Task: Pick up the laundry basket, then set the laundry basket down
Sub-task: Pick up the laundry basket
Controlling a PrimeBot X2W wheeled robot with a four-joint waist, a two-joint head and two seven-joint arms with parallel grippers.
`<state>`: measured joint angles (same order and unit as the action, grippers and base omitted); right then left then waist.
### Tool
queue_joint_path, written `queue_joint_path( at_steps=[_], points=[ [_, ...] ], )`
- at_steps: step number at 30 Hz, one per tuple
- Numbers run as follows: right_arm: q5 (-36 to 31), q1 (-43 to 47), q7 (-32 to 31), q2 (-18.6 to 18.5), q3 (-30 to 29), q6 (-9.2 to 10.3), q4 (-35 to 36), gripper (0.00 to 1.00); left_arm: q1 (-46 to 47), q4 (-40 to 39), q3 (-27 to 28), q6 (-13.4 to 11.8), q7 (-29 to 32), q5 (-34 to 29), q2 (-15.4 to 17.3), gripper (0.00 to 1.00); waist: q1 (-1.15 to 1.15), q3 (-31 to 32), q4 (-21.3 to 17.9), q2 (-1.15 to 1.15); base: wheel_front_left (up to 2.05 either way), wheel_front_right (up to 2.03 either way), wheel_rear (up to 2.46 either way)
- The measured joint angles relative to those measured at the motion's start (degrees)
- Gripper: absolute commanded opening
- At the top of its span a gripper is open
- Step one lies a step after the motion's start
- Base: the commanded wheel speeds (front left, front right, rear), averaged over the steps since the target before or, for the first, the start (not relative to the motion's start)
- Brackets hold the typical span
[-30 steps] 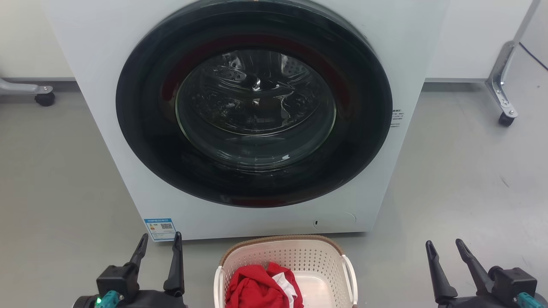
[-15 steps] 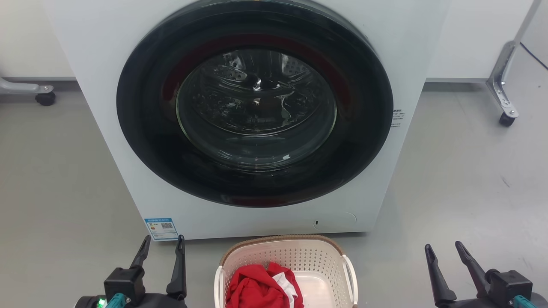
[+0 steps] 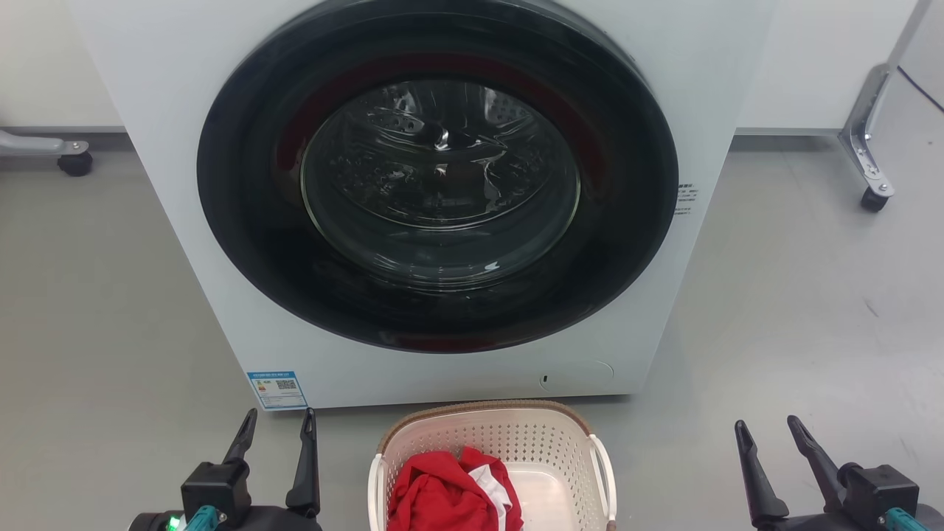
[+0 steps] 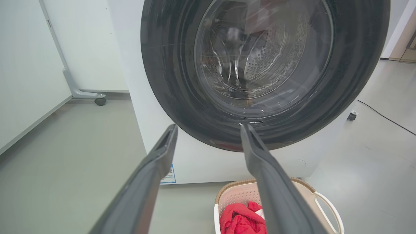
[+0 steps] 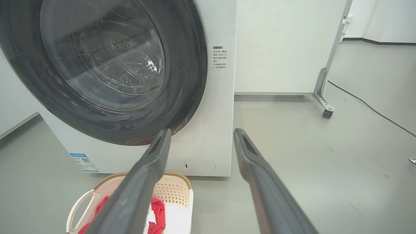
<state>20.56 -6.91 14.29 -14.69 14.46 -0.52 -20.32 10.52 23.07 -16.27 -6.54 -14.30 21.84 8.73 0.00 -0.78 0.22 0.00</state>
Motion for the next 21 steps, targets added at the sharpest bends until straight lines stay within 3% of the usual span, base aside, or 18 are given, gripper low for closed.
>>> queue_joint_path(
  at_steps=[21],
  points=[
    [0.0,-2.3,0.0,0.1,-0.8,-0.49,0.6,1.00,2.3,-1.2,-0.2,0.0,0.0,-0.8,-1.5,1.00,0.00,-6.5,0.1,0.00,0.00,0.00,0.00]
  ],
)
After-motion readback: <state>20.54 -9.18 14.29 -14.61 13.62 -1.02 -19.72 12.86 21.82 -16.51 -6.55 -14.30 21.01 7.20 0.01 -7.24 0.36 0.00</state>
